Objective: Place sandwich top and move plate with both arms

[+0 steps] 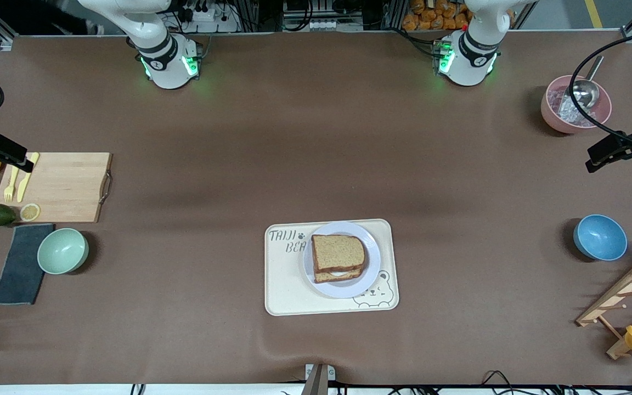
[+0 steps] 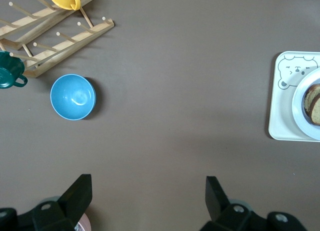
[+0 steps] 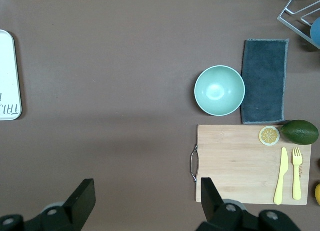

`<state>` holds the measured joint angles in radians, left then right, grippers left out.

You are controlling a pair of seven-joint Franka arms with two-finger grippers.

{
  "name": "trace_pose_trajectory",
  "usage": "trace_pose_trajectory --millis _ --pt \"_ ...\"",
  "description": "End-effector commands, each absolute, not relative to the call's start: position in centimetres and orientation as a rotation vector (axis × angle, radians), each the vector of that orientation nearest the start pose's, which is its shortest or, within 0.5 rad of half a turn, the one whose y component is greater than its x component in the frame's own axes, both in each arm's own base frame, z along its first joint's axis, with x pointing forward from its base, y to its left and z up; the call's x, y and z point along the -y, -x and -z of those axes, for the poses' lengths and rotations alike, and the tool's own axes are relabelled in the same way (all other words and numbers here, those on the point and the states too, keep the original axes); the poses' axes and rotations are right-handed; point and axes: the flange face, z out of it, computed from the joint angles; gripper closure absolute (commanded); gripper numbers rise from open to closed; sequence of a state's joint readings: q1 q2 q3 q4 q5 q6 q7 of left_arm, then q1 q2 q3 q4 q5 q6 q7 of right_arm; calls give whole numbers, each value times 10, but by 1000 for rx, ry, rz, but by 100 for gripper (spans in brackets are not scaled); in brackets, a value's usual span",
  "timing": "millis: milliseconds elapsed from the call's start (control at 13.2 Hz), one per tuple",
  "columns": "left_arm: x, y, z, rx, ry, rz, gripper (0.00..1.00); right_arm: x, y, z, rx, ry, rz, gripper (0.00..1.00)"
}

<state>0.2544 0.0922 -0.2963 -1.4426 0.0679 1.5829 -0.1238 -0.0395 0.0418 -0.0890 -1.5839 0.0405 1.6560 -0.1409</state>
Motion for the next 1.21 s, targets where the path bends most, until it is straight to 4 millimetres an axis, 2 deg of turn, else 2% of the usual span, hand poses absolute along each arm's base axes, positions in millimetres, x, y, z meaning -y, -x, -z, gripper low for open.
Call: trace_pose_trajectory --millis 0,379,1138 --pt "7 -570 -643 177 3101 73 0 64 -568 -608 -5 3096 61 6" --pt "-4 -562 -640 216 3108 63 0 63 -565 -614 -5 3092 41 1" --pt "9 -563 -640 159 3114 51 0 59 -568 -614 6 3093 50 0"
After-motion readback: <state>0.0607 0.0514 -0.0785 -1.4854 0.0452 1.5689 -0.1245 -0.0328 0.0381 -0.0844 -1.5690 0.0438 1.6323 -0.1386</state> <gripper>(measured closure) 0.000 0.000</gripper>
